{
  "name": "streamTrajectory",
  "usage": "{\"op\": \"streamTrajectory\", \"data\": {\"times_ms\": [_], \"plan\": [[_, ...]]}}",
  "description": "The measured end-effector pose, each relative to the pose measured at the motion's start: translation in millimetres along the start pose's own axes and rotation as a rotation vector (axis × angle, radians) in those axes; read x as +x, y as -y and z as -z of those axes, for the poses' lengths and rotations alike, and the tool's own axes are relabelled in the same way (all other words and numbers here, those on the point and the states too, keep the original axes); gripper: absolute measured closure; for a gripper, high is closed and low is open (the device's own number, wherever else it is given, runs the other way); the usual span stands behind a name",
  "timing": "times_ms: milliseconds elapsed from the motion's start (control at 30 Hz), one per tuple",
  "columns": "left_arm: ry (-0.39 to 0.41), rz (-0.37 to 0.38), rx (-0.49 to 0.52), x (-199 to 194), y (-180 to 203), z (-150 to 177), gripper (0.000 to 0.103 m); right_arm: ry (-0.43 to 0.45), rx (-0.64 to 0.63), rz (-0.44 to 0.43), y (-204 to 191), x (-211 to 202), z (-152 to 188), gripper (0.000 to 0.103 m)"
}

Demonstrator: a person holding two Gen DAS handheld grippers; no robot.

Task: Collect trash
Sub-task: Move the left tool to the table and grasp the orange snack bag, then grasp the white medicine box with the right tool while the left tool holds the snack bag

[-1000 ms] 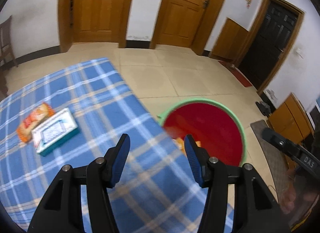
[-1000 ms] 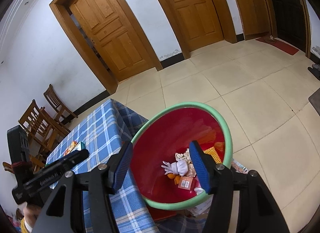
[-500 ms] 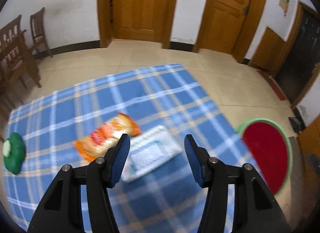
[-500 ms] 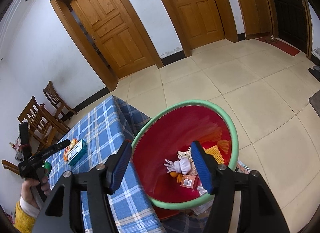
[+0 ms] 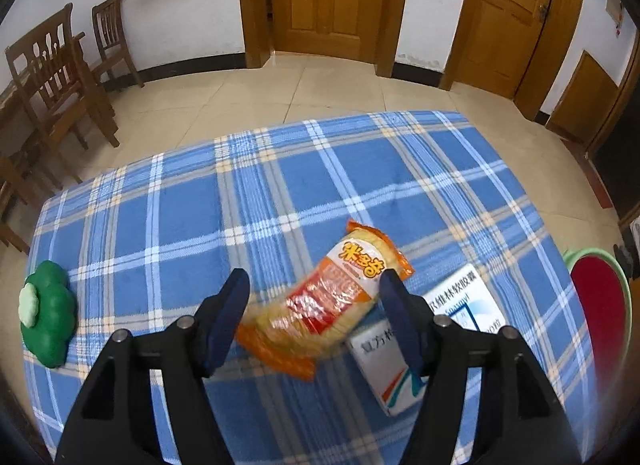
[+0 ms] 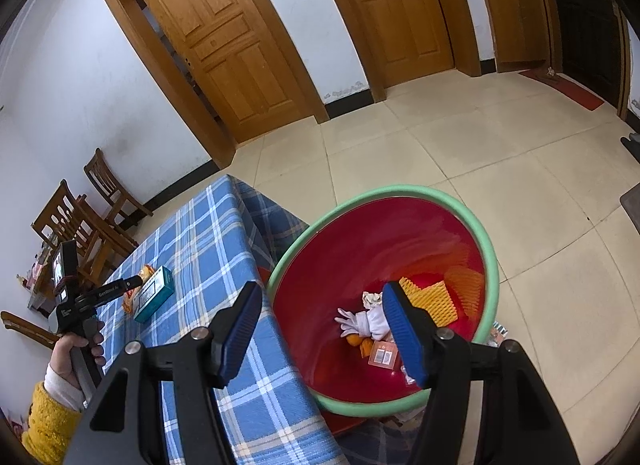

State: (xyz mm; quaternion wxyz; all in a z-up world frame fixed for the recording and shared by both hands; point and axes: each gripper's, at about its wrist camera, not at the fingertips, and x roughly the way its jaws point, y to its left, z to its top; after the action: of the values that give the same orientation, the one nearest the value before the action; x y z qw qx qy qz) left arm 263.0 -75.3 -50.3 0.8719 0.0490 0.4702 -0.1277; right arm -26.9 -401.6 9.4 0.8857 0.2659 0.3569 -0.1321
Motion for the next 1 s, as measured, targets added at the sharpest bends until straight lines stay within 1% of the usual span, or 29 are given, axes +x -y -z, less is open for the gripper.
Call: {"op": "streamTrajectory", "data": {"times_ms": [133, 233, 300, 367, 400, 433, 467, 533, 667, 733, 800, 933, 1000], "plan": [[0.000, 0.008, 0.003, 2.4, 0.6, -2.5, 0.035, -0.014, -0.005, 0.001, -4.9, 5.8, 1.1, 0.037], [-0.024, 0.029, 0.018, 4.9, 5.1, 0.9, 0.035, -0.020, -0.012, 0.001, -7.9, 8.2, 2.4, 0.037], [-0.032, 0.024, 0.034, 7.9, 9.4, 5.7, 0.035, -0.024, -0.016, 0.002, -9.6, 10.1, 2.2, 0.037], [-0.035, 0.005, 0.038, 11.3, 10.5, 9.2, 0.041, -0.028, -0.018, 0.001, -11.0, 12.0, 2.7, 0.037], [-0.027, 0.007, 0.029, 12.3, 8.7, 10.6, 0.046, -0.030, -0.020, 0.001, -11.9, 12.7, 2.6, 0.037], [-0.019, 0.014, 0.017, 11.9, 6.9, 10.8, 0.054, -0.033, -0.025, 0.000, -13.3, 13.8, 2.8, 0.037], [-0.015, 0.007, 0.011, 11.2, 5.2, 10.5, 0.057, -0.034, -0.030, 0.000, -14.4, 14.7, 2.8, 0.037], [-0.013, 0.017, -0.007, 9.8, 1.8, 11.1, 0.061, -0.038, -0.042, -0.002, -18.1, 16.5, 2.4, 0.037], [-0.001, 0.056, -0.057, -0.3, -6.4, 17.9, 0.062, -0.050, -0.080, -0.017, -29.5, 21.6, 1.8, 0.037], [0.010, 0.068, -0.076, -9.0, -10.5, 24.0, 0.062, -0.061, -0.109, -0.034, -39.4, 25.4, 1.7, 0.035], [0.022, 0.068, -0.096, -20.2, -14.3, 29.5, 0.062, -0.075, -0.136, -0.052, -49.4, 30.0, 1.2, 0.028], [0.041, 0.050, -0.136, -42.2, -23.9, 42.6, 0.062, -0.118, -0.205, -0.093, -75.4, 41.1, 1.7, 0.020], [0.050, 0.043, -0.153, -51.3, -28.6, 48.8, 0.062, -0.127, -0.242, -0.103, -87.4, 46.2, 2.6, 0.013]]}}
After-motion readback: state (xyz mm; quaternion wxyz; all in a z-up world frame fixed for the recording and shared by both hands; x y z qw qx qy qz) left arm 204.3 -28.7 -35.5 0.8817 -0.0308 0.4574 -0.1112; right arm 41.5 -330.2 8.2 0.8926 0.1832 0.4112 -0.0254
